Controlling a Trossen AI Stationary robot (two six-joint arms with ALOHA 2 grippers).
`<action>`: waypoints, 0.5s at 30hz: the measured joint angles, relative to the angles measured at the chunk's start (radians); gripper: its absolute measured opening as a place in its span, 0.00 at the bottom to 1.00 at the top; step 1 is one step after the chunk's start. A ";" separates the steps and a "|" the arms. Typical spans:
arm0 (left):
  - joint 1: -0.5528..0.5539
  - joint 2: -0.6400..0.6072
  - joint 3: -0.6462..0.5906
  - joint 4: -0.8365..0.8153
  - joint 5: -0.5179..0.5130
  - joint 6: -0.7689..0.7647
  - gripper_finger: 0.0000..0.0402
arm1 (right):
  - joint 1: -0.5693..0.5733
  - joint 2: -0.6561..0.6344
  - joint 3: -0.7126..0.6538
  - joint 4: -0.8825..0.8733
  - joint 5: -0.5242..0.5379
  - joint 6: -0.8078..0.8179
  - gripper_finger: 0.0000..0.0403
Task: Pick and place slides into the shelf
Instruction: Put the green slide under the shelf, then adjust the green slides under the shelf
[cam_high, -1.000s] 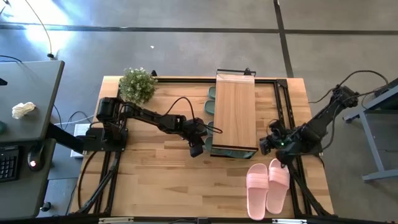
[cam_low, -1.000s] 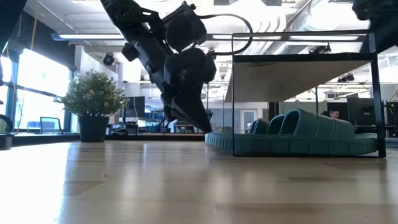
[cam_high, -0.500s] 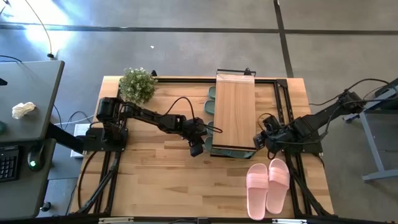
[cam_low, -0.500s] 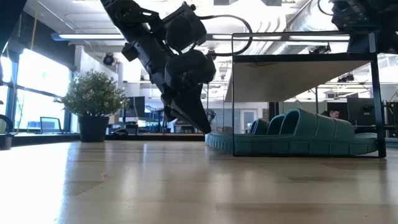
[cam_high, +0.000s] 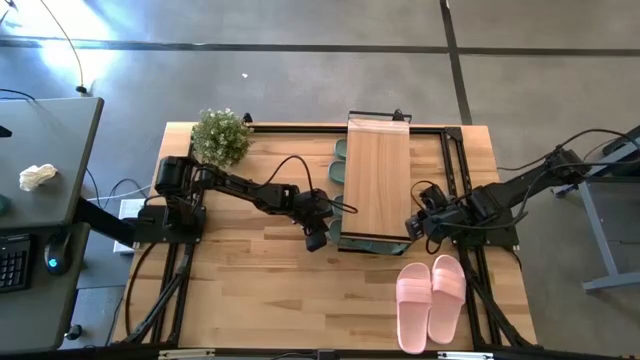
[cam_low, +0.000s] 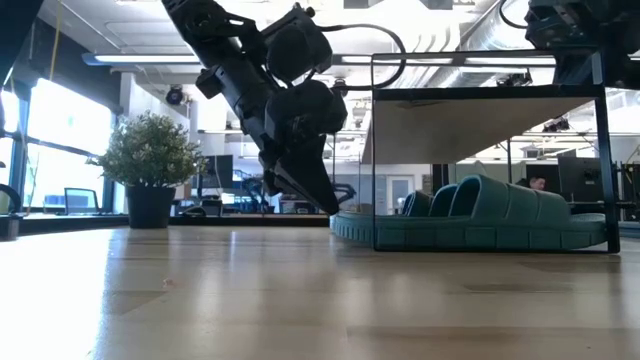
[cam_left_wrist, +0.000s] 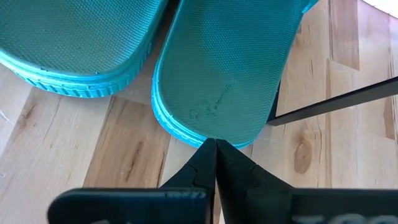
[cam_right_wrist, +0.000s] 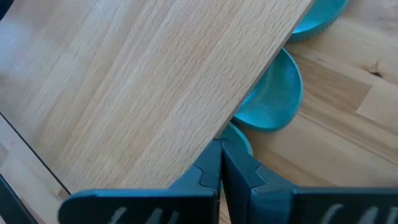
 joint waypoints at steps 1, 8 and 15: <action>0.000 0.000 0.000 0.000 0.000 0.000 0.00 | 0.000 0.000 0.000 0.000 0.001 0.000 0.00; 0.001 -0.002 0.000 -0.029 -0.005 0.000 0.00 | 0.000 0.000 0.000 -0.014 0.009 0.004 0.00; 0.001 -0.062 0.000 -0.174 -0.078 0.021 0.00 | 0.000 0.000 0.000 -0.021 0.008 0.007 0.00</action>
